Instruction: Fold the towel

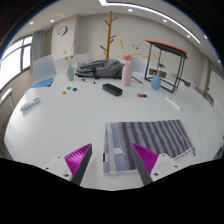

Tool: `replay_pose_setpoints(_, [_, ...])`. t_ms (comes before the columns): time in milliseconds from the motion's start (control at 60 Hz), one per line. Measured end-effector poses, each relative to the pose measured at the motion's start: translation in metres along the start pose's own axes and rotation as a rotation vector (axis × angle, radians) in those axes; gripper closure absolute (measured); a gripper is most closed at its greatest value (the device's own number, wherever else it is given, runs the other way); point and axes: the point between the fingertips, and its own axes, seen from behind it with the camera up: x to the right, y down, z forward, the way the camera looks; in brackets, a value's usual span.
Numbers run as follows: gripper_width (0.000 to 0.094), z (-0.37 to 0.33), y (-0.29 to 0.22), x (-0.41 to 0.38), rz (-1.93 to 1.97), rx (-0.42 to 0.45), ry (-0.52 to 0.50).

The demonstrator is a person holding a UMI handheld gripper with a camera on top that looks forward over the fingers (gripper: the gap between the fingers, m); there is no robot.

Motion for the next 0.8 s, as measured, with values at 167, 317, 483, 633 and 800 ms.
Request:
replay_pose_setpoints(167, [0.0126, 0.029, 0.013, -0.002, 0.012, -0.043, -0.031])
replay_pose_setpoints(317, [0.0713, 0.034, 0.010, 0.018, 0.024, -0.041, 0.038])
replay_pose_setpoints(483, [0.0896, 0.037, 0.008, 0.027, 0.073, -0.081, 0.094])
replay_pose_setpoints(633, [0.0907, 0.023, -0.004, 0.016, 0.180, -0.140, 0.018])
replay_pose_setpoints(800, [0.0909, -0.011, -0.063, 0.007, 0.215, -0.081, -0.064])
